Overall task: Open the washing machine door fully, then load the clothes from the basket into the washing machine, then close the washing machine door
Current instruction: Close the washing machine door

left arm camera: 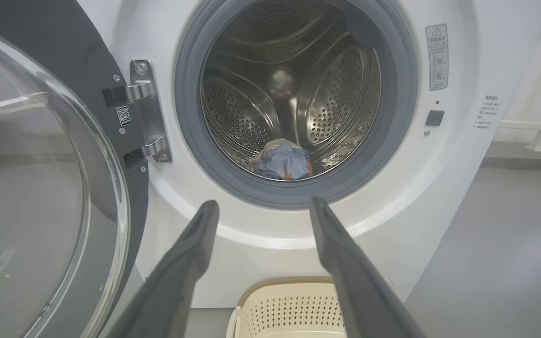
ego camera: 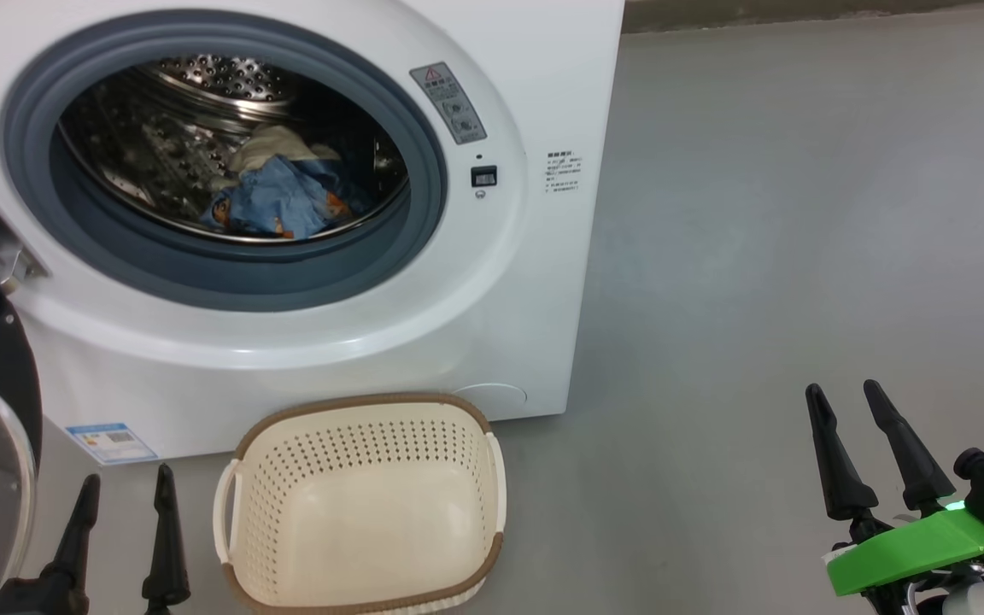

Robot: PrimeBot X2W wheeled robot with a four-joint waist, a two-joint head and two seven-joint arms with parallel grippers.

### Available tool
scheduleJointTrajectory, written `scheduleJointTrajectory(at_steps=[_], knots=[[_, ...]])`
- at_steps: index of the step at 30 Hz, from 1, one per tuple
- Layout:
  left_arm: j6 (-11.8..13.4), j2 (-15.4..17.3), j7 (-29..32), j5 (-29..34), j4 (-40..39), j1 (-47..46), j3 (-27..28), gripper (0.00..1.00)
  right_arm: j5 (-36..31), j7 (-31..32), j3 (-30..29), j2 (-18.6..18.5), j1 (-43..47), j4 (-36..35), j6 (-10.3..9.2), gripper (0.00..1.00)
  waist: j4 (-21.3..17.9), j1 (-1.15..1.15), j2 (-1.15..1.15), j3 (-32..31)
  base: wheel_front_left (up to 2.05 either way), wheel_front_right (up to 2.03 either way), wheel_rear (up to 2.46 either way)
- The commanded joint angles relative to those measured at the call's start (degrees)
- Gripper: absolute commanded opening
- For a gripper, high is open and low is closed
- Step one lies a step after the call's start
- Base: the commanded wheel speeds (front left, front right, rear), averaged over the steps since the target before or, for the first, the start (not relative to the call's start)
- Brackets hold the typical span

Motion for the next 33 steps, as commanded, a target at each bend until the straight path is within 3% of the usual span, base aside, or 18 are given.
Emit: scheduleJointTrajectory(at_steps=[1,21,33], knots=[[0.02,0.60,-0.37,-0.89,-1.70,-0.65,1.69,1.00,0.64,-0.45,0.62,-0.95,-0.16,-1.49,0.32,1.00,0.07,0.00,0.00,0.08,-1.03,1.03,0.00],[0.02,1.11,-0.37,-1.41,-2.07,-0.40,0.39,1.00,0.51,-0.45,0.79,-0.99,-0.41,-1.55,0.32,1.00,1.00,0.00,0.00,0.60,-0.31,0.31,0.00],[0.02,0.04,-0.37,-1.06,-2.06,-0.54,1.68,1.00,0.06,-0.45,2.85,-1.44,-1.96,-1.78,0.32,1.00,6.50,0.00,0.00,1.76,0.00,0.00,0.00]])
